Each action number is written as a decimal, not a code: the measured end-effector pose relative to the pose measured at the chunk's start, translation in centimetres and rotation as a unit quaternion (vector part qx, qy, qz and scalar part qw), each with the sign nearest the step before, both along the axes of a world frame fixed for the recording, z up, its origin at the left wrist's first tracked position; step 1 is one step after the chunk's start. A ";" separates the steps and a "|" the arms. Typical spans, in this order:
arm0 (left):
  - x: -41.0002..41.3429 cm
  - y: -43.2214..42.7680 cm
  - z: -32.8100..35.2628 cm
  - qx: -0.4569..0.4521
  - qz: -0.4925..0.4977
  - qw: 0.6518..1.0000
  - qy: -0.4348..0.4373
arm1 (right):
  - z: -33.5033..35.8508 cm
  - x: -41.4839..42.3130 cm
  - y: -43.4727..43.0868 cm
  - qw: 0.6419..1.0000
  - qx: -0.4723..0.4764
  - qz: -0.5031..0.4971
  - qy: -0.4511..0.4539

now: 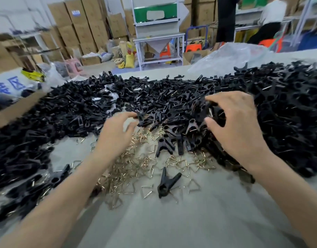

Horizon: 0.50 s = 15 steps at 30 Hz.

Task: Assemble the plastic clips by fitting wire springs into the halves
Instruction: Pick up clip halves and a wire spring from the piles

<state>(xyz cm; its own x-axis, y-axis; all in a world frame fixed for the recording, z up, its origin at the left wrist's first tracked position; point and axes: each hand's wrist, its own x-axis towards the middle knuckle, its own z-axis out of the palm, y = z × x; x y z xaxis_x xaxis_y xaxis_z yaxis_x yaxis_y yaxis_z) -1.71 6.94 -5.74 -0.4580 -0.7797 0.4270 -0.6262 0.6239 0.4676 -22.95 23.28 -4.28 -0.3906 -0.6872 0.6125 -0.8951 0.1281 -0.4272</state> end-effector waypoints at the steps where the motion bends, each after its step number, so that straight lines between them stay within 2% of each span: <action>1: 0.8 -1.8 0.0 0.021 0.059 0.995 -0.081 | -0.1 -0.4 0.0 0.997 0.040 -0.066 0.030; 3: 2.3 -4.4 -0.4 0.072 0.114 0.971 -0.200 | -0.4 -0.6 -0.1 0.990 0.083 -0.114 0.031; 5: 3.1 -5.6 -0.7 0.057 0.112 0.965 -0.231 | -0.6 -0.1 -0.2 0.996 0.031 -0.078 0.015; 7: 3.3 -6.0 -0.8 0.032 0.103 0.972 -0.208 | -0.7 0.8 -0.2 0.999 -0.004 -0.034 0.003; 11: 2.3 -5.8 -0.3 0.022 0.088 0.985 -0.148 | -1.7 2.9 -0.3 0.999 0.021 0.040 0.004; 14: 0.6 -5.6 0.2 0.040 0.086 0.993 -0.071 | -2.4 4.2 -0.5 0.997 0.021 0.073 0.011; 15: 0.0 -5.7 0.4 0.071 0.085 0.993 -0.030 | -2.6 4.4 -0.7 0.996 0.019 0.081 0.013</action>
<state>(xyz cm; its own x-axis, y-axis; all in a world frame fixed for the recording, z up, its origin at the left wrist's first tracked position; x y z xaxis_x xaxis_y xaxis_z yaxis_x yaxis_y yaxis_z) -1.69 1.26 -5.36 -0.3366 -0.8981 0.2831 -0.7463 0.4378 0.5015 -18.54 22.63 -6.90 -0.2574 -0.7629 0.5931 -0.9158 -0.0031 -0.4015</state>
